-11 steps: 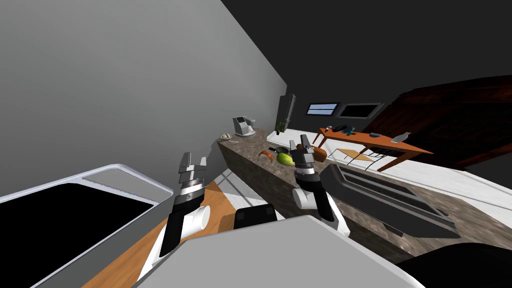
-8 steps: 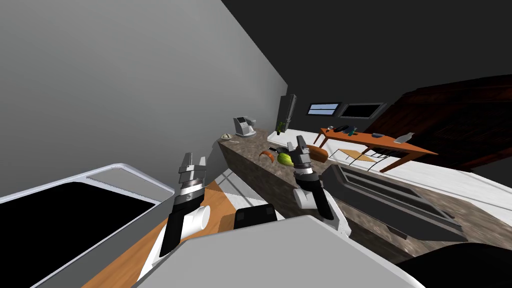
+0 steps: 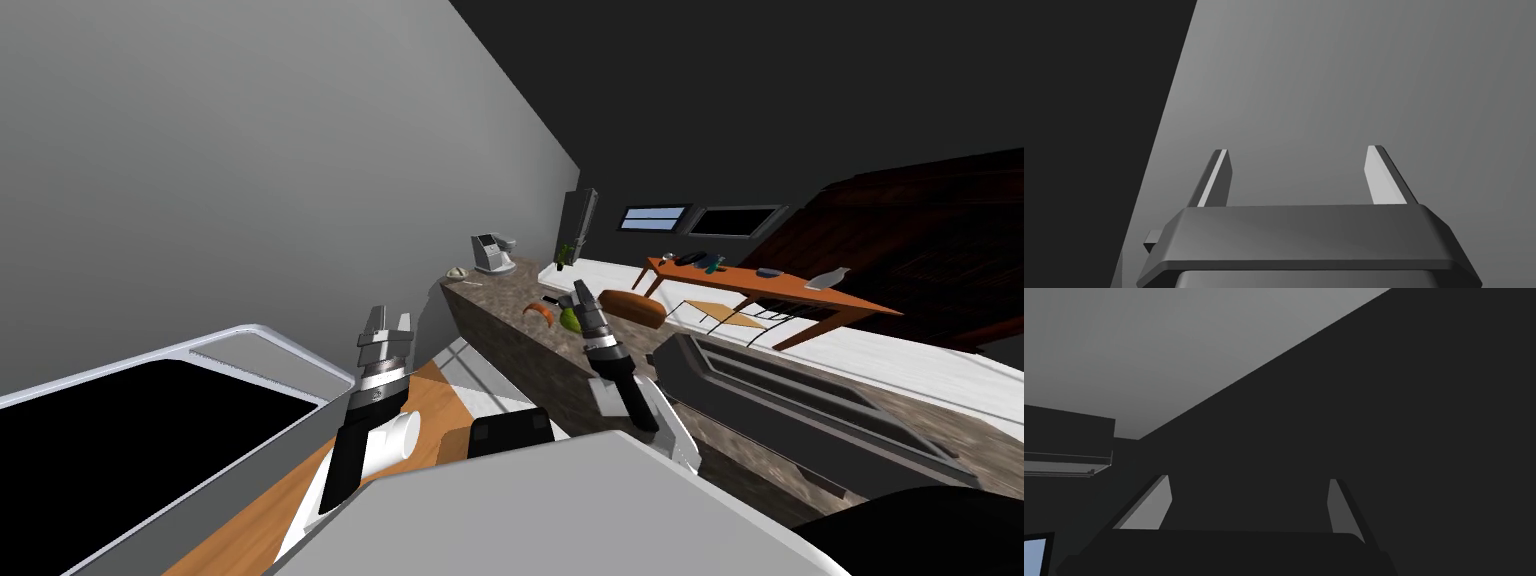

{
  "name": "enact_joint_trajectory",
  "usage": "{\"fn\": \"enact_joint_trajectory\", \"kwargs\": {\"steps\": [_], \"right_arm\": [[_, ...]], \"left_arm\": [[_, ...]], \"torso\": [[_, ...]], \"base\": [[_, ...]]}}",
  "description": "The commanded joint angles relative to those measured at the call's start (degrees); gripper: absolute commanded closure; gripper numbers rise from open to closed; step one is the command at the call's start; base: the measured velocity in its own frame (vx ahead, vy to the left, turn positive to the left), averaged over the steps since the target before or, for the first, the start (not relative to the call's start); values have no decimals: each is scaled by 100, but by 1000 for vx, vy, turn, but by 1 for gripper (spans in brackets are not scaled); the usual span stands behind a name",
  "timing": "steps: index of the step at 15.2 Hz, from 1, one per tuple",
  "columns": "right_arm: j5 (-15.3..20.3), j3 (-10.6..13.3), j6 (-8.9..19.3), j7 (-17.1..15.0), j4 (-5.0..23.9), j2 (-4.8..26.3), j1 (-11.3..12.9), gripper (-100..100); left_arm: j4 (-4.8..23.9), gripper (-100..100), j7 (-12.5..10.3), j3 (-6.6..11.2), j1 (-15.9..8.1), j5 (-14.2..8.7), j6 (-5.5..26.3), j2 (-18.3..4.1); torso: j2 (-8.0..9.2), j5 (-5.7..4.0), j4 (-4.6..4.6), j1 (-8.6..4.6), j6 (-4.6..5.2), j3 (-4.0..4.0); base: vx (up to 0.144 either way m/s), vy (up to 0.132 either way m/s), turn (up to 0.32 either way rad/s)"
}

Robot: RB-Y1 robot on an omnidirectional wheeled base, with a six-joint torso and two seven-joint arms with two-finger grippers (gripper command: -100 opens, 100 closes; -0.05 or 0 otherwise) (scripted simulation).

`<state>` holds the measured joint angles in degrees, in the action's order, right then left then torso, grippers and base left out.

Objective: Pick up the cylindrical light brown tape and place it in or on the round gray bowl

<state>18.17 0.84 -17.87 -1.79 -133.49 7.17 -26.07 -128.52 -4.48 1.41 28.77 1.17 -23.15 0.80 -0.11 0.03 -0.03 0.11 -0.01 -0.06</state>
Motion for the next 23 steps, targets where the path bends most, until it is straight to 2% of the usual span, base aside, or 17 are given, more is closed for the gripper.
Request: {"fn": "enact_joint_trajectory", "kwargs": {"steps": [1, 7, 8, 11, 13, 14, 16, 17, 19, 20, 22, 23], "right_arm": [[286, -57, 158, 92, 117, 50, 12, -100], [999, -111, 409, 258, 301, 87, 30, -100], [1011, -111, 409, 258, 301, 87, 30, -100], [1474, -171, 687, 440, 507, 117, 50, -100], [1684, -171, 687, 440, 507, 117, 50, -100], [1837, -203, 834, 536, 618, 130, 61, -100], [2038, -203, 834, 536, 618, 130, 61, -100], [2204, -235, 986, 635, 736, 141, 73, -100], [2403, -235, 986, 635, 736, 141, 73, -100], [2564, -269, 1141, 736, 859, 150, 86, -100], [2776, -269, 1141, 736, 859, 150, 86, -100], [2943, -303, 1300, 840, 988, 155, 100, -100]], "left_arm": [[0, 0, 0, 0, 0, 0, 0, 0], [0, 0, 0, 0, 0, 0, 0, 0], [0, 0, 0, 0, 0, 0, 0, 0], [0, 0, 0, 0, 0, 0, 0, 0], [0, 0, 0, 0, 0, 0, 0, 0], [0, 0, 0, 0, 0, 0, 0, 0], [0, 0, 0, 0, 0, 0, 0, 0], [0, 0, 0, 0, 0, 0, 0, 0], [0, 0, 0, 0, 0, 0, 0, 0], [0, 0, 0, 0, 0, 0, 0, 0], [0, 0, 0, 0, 0, 0, 0, 0], [0, 0, 0, 0, 0, 0, 0, 0]], "torso": [[0, 0, 0, 0, 0, 0], [2, 0, 0, 1, 0, 1], [2, 0, 0, 1, 0, 1], [1, 0, 0, 1, 0, 0], [0, 1, 0, 5, 0, 0], [1, 1, 0, 3, 1, 1], [-1, 0, 0, 1, 0, 0], [0, 0, 0, -1, 1, 0], [-1, 0, 0, 1, 0, 0], [1, 0, 0, 1, 1, 0], [1, 1, 0, 3, 0, 0], [2, 1, 0, 1, 1, 1]], "base": [[24, 30, 50], [21, 31, 37], [14, 21, 15], [24, 32, 49], [20, 35, 29], [23, 27, 39], [25, 24, 35], [23, 27, 51], [22, 28, 32], [20, 33, 43], [21, 29, 35], [21, 34, 48]]}}
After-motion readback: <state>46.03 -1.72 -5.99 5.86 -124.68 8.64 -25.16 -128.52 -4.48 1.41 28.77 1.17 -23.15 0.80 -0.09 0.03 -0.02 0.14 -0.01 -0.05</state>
